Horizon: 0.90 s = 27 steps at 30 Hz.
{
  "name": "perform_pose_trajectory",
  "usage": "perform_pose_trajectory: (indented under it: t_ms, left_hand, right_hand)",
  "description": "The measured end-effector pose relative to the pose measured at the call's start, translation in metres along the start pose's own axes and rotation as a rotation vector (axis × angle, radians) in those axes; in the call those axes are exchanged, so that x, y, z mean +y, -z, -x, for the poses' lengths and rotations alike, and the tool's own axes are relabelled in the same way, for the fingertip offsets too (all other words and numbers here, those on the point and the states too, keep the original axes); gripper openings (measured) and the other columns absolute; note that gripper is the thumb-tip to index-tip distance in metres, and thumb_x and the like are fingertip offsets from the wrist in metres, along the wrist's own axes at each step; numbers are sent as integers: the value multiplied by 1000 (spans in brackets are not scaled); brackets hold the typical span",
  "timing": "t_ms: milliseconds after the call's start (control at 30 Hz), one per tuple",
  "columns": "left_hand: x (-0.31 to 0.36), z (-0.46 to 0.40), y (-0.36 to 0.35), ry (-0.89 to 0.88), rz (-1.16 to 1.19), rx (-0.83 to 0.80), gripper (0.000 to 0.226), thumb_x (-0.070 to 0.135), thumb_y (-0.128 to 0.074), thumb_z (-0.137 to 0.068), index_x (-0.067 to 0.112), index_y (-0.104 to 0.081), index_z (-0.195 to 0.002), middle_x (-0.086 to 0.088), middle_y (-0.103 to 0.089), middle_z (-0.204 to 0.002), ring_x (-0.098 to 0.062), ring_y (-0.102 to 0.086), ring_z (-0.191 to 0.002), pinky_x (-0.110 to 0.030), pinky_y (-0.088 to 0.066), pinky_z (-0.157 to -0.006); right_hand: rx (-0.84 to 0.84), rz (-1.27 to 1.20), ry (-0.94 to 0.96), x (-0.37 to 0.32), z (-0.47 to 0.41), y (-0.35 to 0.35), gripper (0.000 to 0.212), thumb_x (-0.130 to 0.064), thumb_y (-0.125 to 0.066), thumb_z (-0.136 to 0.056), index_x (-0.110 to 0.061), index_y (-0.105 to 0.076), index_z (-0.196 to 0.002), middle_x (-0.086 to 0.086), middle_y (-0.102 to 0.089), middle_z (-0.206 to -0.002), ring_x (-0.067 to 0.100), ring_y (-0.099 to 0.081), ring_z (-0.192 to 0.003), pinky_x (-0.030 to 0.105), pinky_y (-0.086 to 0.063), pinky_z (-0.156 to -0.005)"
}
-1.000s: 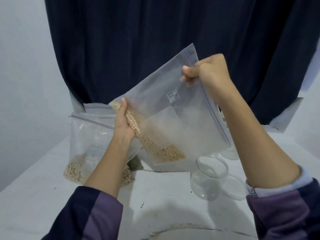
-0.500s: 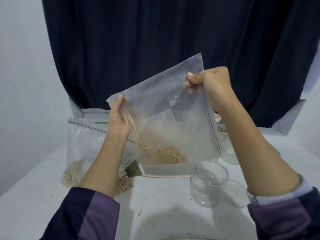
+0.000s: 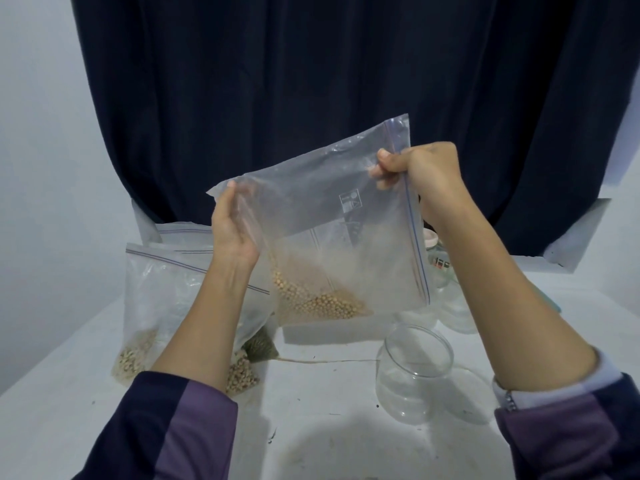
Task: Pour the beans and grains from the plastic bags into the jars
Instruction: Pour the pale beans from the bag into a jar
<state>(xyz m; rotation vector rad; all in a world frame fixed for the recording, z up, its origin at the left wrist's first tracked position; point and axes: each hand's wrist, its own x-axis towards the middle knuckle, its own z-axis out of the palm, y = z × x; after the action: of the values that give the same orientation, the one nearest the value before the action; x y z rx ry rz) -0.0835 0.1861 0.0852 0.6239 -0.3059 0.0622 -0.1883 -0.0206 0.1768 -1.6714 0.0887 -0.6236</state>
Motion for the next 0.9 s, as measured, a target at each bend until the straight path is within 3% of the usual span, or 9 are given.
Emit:
perform_pose_trajectory:
  t_ms: [133,400,500,600,667,767,900]
  left_hand:
    - [3,2,0,-30,69,-9,24,30,-51,-93,15,-67,-83,-4,-65,-93,-20,-62,-97,-37,-42,-103]
    - [8,-5,0,-6,-12,42,27,21,-42,-99,16,-59,-79,-1,-64,-88,-17,-63,-87,-34,-52,-86]
    - [12,-4,-7,-63,-198,237,28,20,-50,-98,12,-65,-75,2,-70,-74,-13,-67,-74,-30,-55,-76]
    - [11,-8,-15,-189,-495,388,34,19,-49,-99,14,-59,-67,10,-61,-54,-3,-58,-56,-19,-49,-60]
    - [9,-12,-16,-278,-721,434,38,24,-46,-100,14,-53,-64,8,-49,-57,-2,-45,-53,-19,-41,-56]
    - [7,-14,-19,-410,-949,473,36,25,-41,-102,4,-57,-76,5,-40,-60,-5,-35,-54,-22,-34,-56]
    - [4,-3,-25,-486,-1131,432,37,25,-31,-104,4,-61,-102,-1,-57,-86,-12,-49,-77,-23,-37,-69]
  right_hand:
    - [-11,-12,-25,3,-4,0,17,-13,-72,-83,4,-71,-84,6,-74,-72,13,-65,-60,41,-41,-107]
    - [-36,-52,-37,7,-9,0,17,-11,-72,-82,6,-70,-85,6,-74,-71,16,-65,-61,43,-42,-106]
    - [-40,-61,-27,8,-8,1,16,-11,-72,-83,5,-70,-82,6,-74,-72,20,-65,-66,42,-43,-105]
    - [-43,-65,-13,10,-8,4,19,-12,-72,-83,7,-70,-84,7,-74,-74,21,-65,-67,43,-42,-106]
    - [-38,-67,-6,12,-8,7,20,-12,-72,-83,8,-70,-85,8,-75,-76,21,-65,-67,42,-43,-105]
    - [-27,-65,-8,13,-5,12,20,-13,-72,-83,7,-71,-84,8,-75,-77,20,-66,-68,41,-46,-102]
    - [-3,-50,-2,17,6,15,20,-15,-71,-85,5,-72,-81,7,-75,-77,17,-64,-65,41,-47,-101]
